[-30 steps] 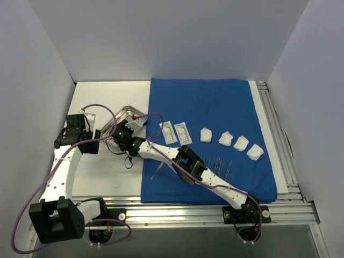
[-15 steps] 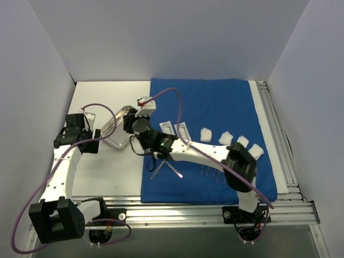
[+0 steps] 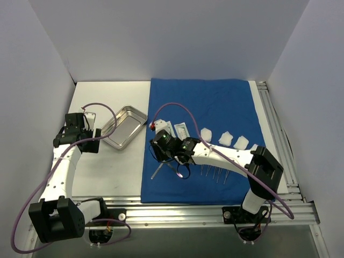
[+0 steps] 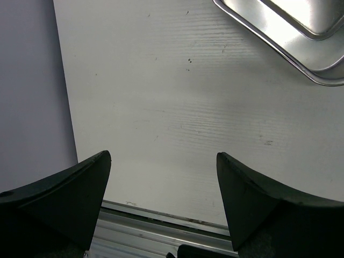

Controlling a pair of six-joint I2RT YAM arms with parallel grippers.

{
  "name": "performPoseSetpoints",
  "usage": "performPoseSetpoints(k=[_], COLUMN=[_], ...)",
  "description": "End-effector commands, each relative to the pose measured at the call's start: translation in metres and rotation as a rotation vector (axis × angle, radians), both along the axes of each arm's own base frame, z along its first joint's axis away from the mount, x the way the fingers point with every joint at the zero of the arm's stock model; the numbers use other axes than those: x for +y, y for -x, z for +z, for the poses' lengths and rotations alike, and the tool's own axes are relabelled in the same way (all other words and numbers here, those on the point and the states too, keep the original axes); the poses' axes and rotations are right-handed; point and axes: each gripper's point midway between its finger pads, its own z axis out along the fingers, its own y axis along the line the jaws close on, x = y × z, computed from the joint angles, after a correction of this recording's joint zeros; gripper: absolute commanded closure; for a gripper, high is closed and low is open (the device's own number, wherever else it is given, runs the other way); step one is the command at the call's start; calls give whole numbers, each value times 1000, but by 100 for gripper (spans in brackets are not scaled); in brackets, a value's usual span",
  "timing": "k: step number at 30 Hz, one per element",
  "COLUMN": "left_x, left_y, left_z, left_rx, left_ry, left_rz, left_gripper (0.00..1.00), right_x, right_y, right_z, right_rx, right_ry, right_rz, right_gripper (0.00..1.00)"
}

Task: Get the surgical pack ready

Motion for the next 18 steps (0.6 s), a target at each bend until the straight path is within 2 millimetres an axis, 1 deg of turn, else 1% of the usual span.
performPoseSetpoints(k=[1, 4, 5, 8, 11, 16, 18], left_x=[0, 0, 0, -2, -2, -1, -2], left_y=[-8, -7, -7, -6, -6, -6, -6], left_z=[17, 15, 14, 12, 13, 11, 10], left_rx=[-51, -46, -44, -41, -43, -39, -38], left_ry=[1, 3, 3, 7, 6, 7, 7], left_rz=[-14, -19, -20, -27, -28, -28, -28], left_gripper=[11, 11, 11, 11, 11, 11, 11], right_x=[-31, -42, -48, -55, -62, -65, -68], right_y=[29, 35, 38, 44, 46, 45, 46], right_z=[-34, -56, -68, -87, -99, -108, -111], right_rx=[116, 157, 183, 221, 240, 265, 273], right_ry=[154, 230, 269, 324, 350, 347, 355], right_rz=[50, 49, 50, 57, 57, 56, 61], right_gripper=[58, 59, 59, 59, 58, 59, 60])
